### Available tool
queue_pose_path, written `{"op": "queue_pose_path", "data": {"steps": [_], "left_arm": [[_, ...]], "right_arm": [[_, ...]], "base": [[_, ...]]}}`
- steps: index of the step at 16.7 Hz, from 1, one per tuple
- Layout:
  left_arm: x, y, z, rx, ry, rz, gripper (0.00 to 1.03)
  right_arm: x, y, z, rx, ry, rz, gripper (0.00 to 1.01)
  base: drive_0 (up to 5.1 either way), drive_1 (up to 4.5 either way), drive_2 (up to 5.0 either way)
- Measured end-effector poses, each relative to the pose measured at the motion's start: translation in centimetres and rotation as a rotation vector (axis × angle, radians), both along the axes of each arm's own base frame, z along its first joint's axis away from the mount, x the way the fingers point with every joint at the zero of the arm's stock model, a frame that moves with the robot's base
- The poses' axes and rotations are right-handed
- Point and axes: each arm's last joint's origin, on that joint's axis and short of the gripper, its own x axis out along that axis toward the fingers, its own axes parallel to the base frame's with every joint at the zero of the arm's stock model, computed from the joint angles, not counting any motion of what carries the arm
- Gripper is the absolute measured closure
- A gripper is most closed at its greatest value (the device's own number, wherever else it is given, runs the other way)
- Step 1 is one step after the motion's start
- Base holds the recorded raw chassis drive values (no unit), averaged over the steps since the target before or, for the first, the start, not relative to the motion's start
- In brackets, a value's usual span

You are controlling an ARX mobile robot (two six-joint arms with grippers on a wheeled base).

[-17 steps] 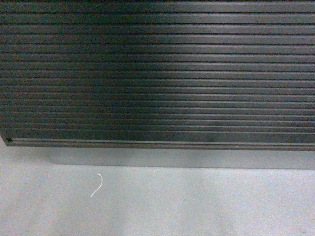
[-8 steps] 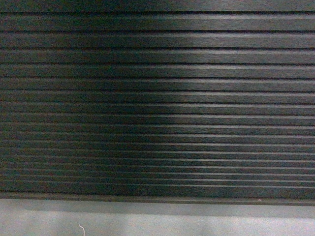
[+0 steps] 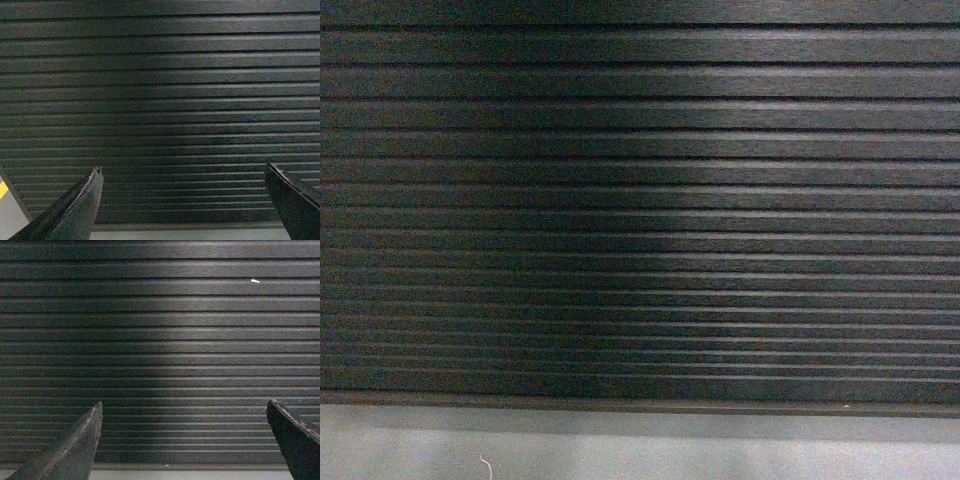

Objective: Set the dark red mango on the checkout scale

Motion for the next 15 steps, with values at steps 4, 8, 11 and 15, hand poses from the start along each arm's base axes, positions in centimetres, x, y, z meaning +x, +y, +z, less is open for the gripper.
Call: {"op": "queue_pose_path", "data": {"steps": [4, 8, 11, 15], "left_arm": [[0.00, 0.00, 0.00, 0.000, 0.000, 0.000, 0.05], [0.00, 0.00, 0.00, 0.000, 0.000, 0.000, 0.05], [0.00, 0.00, 0.00, 0.000, 0.000, 0.000, 0.05], [0.00, 0.00, 0.00, 0.000, 0.000, 0.000, 0.05]], "right_arm": [[0.00, 0.00, 0.00, 0.000, 0.000, 0.000, 0.03], [0.00, 0.00, 0.00, 0.000, 0.000, 0.000, 0.03], [0.00, 0.00, 0.00, 0.000, 0.000, 0.000, 0.03], [0.00, 0.00, 0.00, 0.000, 0.000, 0.000, 0.03]], "base": [[0.0, 0.00, 0.0], [0.0, 0.00, 0.0], [0.0, 0.00, 0.0], [0.0, 0.00, 0.0]]}}
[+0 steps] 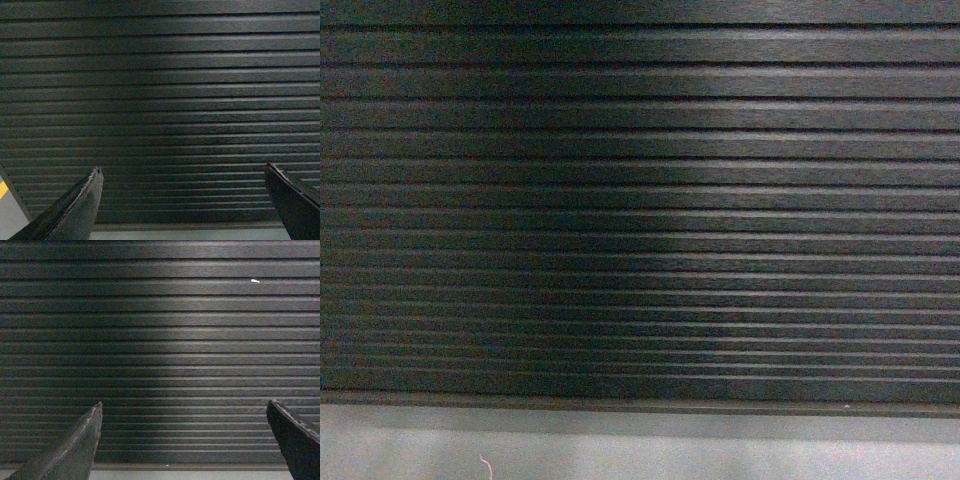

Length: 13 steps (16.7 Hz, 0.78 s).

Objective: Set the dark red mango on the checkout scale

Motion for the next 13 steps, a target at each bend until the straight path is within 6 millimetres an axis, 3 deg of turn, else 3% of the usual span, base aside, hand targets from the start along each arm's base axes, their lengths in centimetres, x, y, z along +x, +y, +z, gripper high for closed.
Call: {"op": "queue_pose_path", "data": {"steps": [13], "left_arm": [[0.00, 0.00, 0.00, 0.000, 0.000, 0.000, 0.05]], "right_arm": [[0.00, 0.00, 0.00, -0.001, 0.000, 0.001, 0.03]], "base": [[0.0, 0.00, 0.0]]}}
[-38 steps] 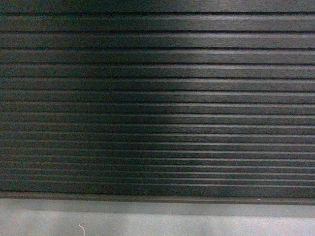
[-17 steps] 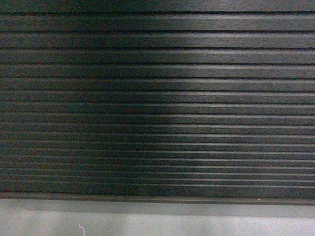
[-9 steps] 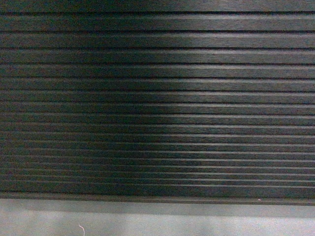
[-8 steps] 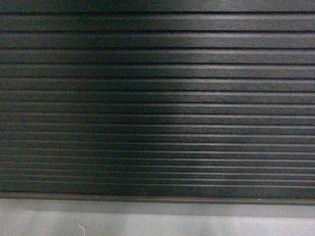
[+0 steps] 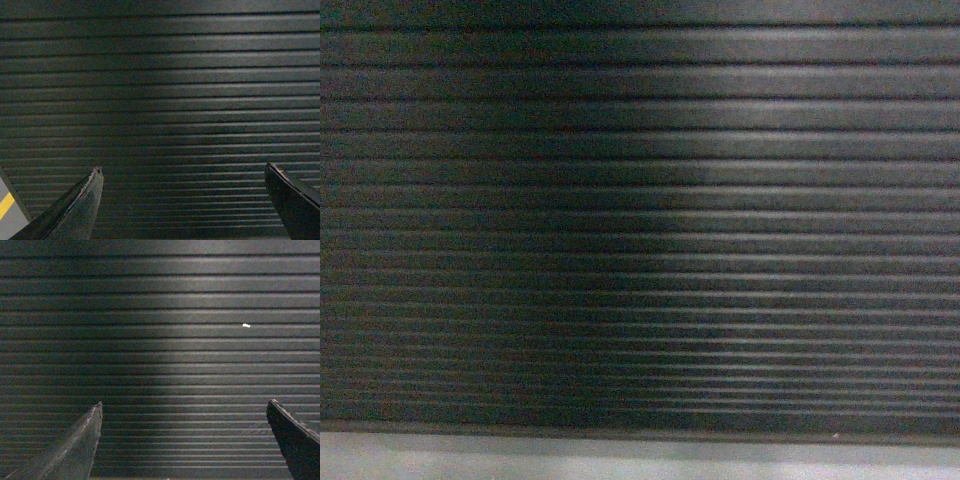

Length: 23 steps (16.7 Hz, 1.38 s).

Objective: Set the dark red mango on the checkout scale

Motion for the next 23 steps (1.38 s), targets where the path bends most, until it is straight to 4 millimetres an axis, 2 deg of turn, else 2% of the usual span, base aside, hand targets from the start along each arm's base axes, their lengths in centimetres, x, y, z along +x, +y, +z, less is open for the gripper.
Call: {"op": "queue_pose_path", "data": {"steps": [23], "left_arm": [[0.00, 0.00, -0.01, 0.000, 0.002, 0.000, 0.05]], "right_arm": [[0.00, 0.00, -0.02, 0.001, 0.002, -0.001, 0.03]], "base": [[0.0, 0.00, 0.0]]}}
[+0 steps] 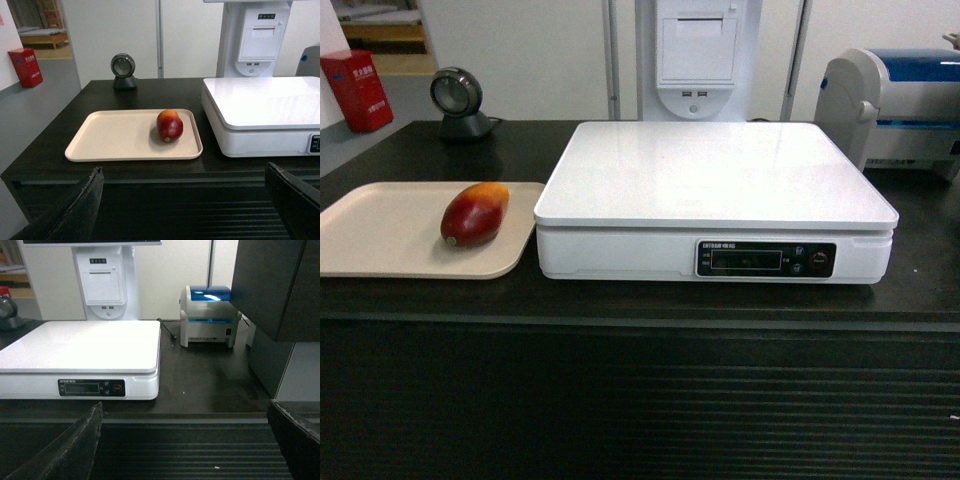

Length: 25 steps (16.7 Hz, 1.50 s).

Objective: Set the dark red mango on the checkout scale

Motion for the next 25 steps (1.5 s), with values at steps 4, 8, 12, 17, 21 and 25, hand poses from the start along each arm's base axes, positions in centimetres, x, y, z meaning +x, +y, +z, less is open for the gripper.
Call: {"op": "queue_pose_path", "data": {"steps": [4, 8, 12, 17, 21, 25], "left_arm": [[0.0, 0.0, 0.0, 0.000, -0.002, 0.000, 0.05], [0.0, 0.0, 0.0, 0.000, -0.002, 0.000, 0.05], [0.0, 0.0, 0.0, 0.000, -0.002, 0.000, 0.05], [0.0, 0.0, 0.0, 0.000, -0.002, 0.000, 0.05], [0.1, -0.3, -0.3, 0.004, 0.129, 0.101, 0.05], [1.5, -0.7, 2.1, 0.016, 0.111, 0.255, 0.05]], "right_arm": [[0.0, 0.0, 0.0, 0.000, -0.003, 0.000, 0.03], [0.0, 0.0, 0.0, 0.000, -0.002, 0.000, 0.03], [0.0, 0.0, 0.0, 0.000, -0.003, 0.000, 0.03], [0.0, 0.0, 0.0, 0.000, -0.003, 0.000, 0.03], [0.0, 0.0, 0.0, 0.000, -0.002, -0.001, 0.03], [0.0, 0.0, 0.0, 0.000, -0.003, 0.000, 0.03]], "base": [[0.0, 0.00, 0.0], [0.0, 0.00, 0.0], [0.0, 0.00, 0.0], [0.0, 0.00, 0.0], [0.0, 0.00, 0.0], [0.0, 0.00, 0.0]]}}
